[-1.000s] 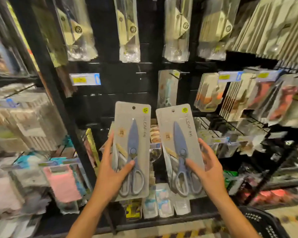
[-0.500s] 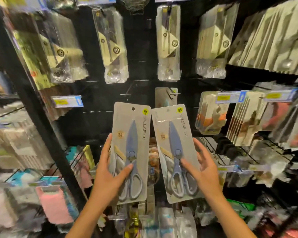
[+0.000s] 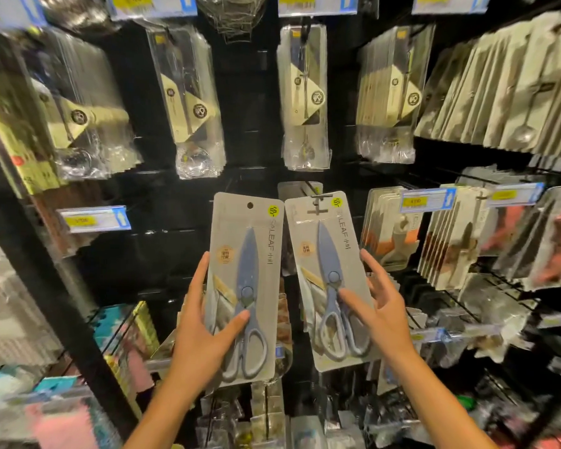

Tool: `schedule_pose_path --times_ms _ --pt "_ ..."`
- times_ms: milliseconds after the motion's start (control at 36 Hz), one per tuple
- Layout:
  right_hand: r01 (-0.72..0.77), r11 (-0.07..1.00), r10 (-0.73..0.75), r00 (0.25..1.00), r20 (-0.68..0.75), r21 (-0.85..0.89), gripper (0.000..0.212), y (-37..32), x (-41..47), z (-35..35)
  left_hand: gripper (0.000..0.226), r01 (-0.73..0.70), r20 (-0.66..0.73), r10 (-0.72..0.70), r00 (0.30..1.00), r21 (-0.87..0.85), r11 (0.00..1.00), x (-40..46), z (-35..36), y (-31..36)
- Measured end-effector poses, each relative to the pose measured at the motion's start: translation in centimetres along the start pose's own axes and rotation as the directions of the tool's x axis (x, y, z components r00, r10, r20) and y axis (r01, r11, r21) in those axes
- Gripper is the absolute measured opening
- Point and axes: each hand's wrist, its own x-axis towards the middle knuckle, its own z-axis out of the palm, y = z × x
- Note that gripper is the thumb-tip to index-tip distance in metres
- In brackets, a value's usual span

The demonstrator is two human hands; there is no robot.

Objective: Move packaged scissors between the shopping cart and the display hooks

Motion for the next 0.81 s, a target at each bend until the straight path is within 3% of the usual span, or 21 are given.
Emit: schedule_pose_path --times_ms 611,806 --pt "-0.019 0.997 0.023 0.999 -0.049 0.081 0.070 3.4 1.1 0.5 0.100 -0.016 -0.007 0.016 1.000 0.005 1.000 1.3 1.8 -0.5" --pt "-0.018 1.000 0.018 1.000 -0.007 0.014 0.072 4.2 2.9 1.2 0.100 -0.009 -0.024 0.009 1.000 0.027 1.000 1.8 2.2 -0.9"
